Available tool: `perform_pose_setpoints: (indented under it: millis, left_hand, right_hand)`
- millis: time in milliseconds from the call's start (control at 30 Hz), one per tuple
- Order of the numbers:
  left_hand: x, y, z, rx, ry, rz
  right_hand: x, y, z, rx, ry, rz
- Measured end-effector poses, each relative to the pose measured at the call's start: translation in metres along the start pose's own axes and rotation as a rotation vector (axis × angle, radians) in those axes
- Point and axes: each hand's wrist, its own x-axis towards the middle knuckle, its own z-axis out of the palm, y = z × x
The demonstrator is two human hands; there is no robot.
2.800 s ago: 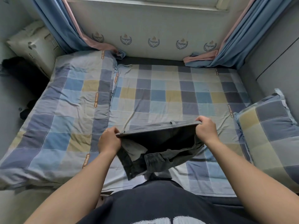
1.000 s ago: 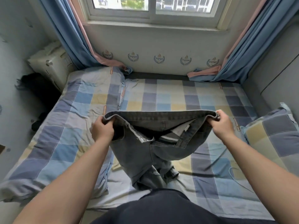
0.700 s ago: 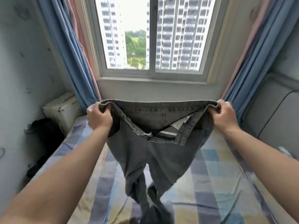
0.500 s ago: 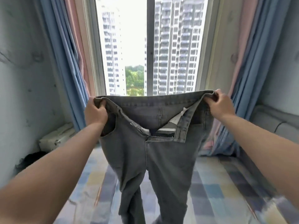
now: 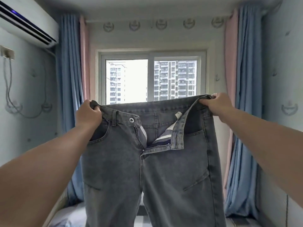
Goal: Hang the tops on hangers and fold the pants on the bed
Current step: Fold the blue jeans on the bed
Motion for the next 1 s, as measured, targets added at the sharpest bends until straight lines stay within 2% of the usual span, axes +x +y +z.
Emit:
perform_pose_setpoints:
  millis: [133,233,300,400,467,600,767,900,1000]
  left_hand:
    - [0.009,0.008,-0.001,0.033,-0.061,-0.131]
    - [0.013,0.016,0.000,-0.022,-0.138,-0.378]
    - [0.015,0.020,0.004,-0.187,-0.253,-0.534]
    - [0.008,0.030,0.004,-0.248,-0.385,-0.654]
    - [0.002,0.030,0.007,-0.357,-0.408,-0.742]
    - [-0.018,0.059,0.016,-0.567,-0.503,-0.673]
    - [-0.057,0.102,0.014,-0.672,-0.632,-0.561]
    - [-0.086,0.131,0.011,-0.759,-0.747,-0.463]
    - [-0.102,0.142,0.012,-0.834,-0.833,-0.406]
  right_hand:
    - [0.005,-0.016,-0.005,0.060,-0.042,0.149]
    - [0.003,-0.021,0.001,0.147,-0.024,0.341]
    - [-0.002,-0.024,0.006,0.198,-0.036,0.504]
    - [-0.008,-0.026,0.008,0.229,-0.199,0.676]
    - [-0.011,-0.029,0.012,0.309,-0.326,0.676]
    - [-0.020,-0.043,0.027,0.484,-0.542,0.552]
    - [-0.037,-0.069,0.046,0.451,-0.752,0.457]
    - [-0.054,-0.090,0.057,0.463,-0.829,0.400]
    - [-0.064,-0.103,0.061,0.464,-0.795,0.382]
